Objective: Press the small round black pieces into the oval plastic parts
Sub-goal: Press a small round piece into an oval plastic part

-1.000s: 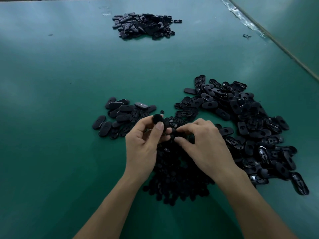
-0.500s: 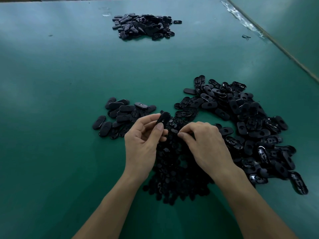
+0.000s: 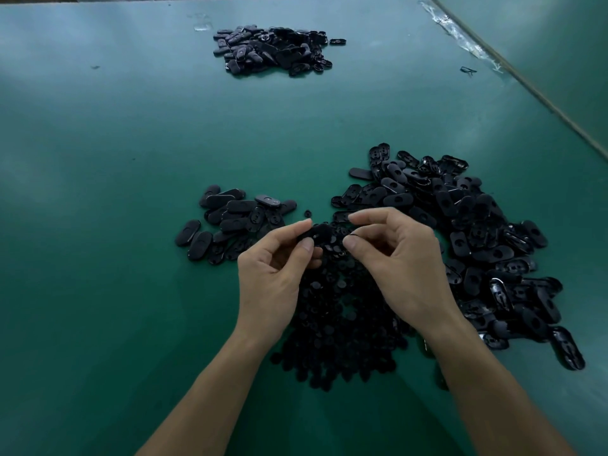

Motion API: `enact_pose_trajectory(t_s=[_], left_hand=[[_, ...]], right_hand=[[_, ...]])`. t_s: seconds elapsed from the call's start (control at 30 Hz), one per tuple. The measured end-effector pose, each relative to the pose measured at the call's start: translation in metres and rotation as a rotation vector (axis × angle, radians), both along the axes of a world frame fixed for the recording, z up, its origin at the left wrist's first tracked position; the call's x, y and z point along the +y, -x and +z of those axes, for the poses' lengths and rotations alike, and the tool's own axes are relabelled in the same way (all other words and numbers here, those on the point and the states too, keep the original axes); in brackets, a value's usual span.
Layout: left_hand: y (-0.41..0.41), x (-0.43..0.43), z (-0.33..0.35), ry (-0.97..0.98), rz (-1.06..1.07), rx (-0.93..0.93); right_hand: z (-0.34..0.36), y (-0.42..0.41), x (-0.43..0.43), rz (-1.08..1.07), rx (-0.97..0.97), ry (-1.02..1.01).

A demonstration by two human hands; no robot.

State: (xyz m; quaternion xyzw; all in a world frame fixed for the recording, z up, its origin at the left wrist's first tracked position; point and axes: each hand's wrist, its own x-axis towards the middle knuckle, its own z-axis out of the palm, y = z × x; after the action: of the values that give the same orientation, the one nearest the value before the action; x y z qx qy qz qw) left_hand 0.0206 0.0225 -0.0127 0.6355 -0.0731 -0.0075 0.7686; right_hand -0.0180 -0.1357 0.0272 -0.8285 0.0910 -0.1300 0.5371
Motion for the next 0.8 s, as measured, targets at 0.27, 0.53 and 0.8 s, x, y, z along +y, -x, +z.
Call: enact_pose_trajectory(t_s=[0.27, 0.53, 0.8], left_hand=[[0.002, 0.000, 0.001, 0.016, -0.022, 0.028], [0.002, 0.000, 0.002, -0.002, -0.051, 0.022], [0.003, 0.000, 0.003, -0.027, -0.069, 0.002]], right_hand=[[0.003, -0.001, 0.005, 0.028, -0.040, -0.113], [0.001, -0.003, 0.010, 0.025, 0.015, -0.003], [0.004, -0.002, 0.016, 0.045, 0.036, 0.056]])
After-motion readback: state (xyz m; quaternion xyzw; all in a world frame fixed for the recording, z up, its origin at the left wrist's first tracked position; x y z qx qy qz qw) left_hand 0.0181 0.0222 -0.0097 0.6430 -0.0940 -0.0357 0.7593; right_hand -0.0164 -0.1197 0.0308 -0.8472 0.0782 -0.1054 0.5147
